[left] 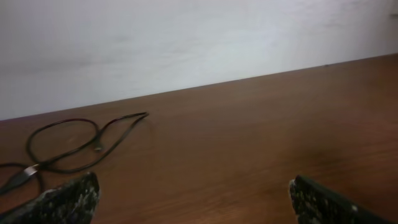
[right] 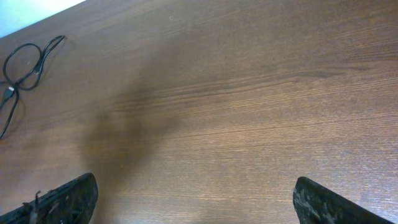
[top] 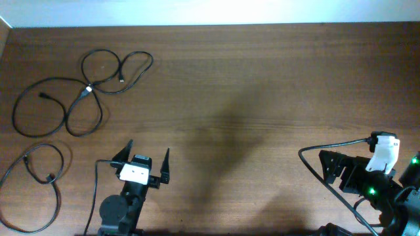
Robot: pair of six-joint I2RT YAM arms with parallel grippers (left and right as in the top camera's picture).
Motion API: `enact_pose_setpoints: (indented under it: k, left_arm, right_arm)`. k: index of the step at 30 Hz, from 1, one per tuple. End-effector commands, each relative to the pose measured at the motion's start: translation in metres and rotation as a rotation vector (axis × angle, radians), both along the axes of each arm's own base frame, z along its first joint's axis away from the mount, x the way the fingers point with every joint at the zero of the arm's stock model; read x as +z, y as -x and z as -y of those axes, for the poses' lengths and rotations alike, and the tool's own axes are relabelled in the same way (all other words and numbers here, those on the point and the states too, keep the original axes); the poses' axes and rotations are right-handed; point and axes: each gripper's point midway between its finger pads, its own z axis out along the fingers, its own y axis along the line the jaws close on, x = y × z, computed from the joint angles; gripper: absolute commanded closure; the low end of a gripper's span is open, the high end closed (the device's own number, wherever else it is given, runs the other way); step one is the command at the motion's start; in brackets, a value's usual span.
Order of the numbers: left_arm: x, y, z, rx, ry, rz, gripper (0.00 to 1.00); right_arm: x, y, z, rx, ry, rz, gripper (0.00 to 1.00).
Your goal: Untangle cables
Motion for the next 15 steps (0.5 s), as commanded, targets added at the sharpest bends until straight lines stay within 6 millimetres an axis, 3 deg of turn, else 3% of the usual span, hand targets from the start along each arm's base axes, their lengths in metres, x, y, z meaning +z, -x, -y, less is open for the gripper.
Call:
enact_pose_setpoints:
  k: [1, 15]
  left_arm:
    - [-0.0025, -0.0018, -0.0148, 0.07, 0.014, -0.01, 0.01]
    - [-0.0017, -0.0022, -0.0169, 0.08, 0.013, -0.006, 0.01]
  right_arm:
    - [0.0072, -0.0008, 0.0002, 0.008, 0.015, 0.026, 0.01]
    - [0.0072, -0.0008, 0.0002, 0.008, 0.015, 0.026, 0.01]
